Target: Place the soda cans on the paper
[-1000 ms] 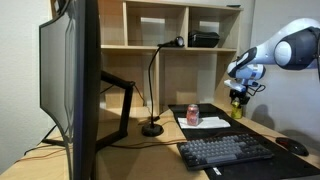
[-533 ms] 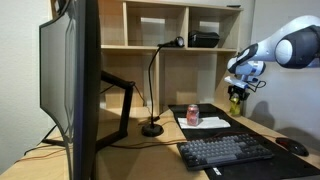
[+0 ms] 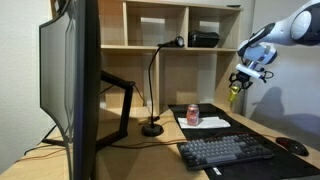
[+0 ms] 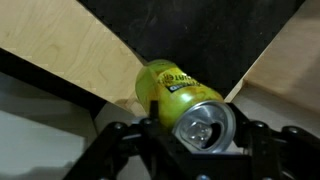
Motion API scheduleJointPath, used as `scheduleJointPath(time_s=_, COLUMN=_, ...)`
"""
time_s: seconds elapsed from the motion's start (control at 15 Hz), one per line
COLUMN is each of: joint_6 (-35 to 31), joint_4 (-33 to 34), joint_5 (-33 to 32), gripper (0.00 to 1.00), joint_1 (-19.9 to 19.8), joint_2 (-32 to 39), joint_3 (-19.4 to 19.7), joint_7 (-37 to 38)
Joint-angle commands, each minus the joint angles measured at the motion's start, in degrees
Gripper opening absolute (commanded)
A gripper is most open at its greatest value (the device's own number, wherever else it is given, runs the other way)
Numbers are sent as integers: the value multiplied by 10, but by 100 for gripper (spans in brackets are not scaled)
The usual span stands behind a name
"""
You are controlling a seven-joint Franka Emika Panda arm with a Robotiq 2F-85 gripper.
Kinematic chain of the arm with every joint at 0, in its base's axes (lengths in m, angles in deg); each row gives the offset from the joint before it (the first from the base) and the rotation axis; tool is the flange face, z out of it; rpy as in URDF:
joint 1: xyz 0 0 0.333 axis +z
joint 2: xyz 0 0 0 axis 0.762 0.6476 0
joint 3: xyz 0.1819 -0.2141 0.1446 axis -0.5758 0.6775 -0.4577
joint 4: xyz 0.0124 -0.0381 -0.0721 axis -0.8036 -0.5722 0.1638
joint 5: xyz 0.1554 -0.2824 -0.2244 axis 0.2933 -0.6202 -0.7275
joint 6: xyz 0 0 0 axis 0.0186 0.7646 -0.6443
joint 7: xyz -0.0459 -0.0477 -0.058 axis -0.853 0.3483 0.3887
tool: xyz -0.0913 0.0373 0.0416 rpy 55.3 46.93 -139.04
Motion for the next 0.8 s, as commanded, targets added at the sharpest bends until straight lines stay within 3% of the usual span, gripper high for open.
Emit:
scheduleJointPath(time_s=0.0, joint_6=45, joint_4=-86, joint_5=48, gripper=40, joint_1=-65, joint_2=-47, joint_3=-53, joint_7=-140)
scheduleJointPath(time_s=0.07, joint_6=13, joint_4=-37, joint_5=25, gripper=65, joint_1=-24, joint_2=-15, joint_3=-23, joint_7=-73)
scheduleJointPath(time_s=0.2, joint_6=34, joint_4=-49, joint_5=37, gripper=65, joint_1=-50, joint_2=-20, joint_3=-37, joint_7=-115)
scheduleJointPath(time_s=0.27, joint_6=44, joint_4=-50, joint_5=29, gripper=40, joint_1=-50, joint_2=-17, joint_3=-37, joint_7=-118)
scheduleJointPath(time_s=0.53, joint_6=97, joint_4=-126, joint_5=58, gripper=40, joint_1=-55, joint_2=-77, joint_3=-101, joint_7=-212)
scheduleJointPath(time_s=0.73, joint_6=135, joint_4=-157, joint_5=45, gripper=40, joint_1=-52, joint_2=-107, joint_3=-134, joint_7=-259)
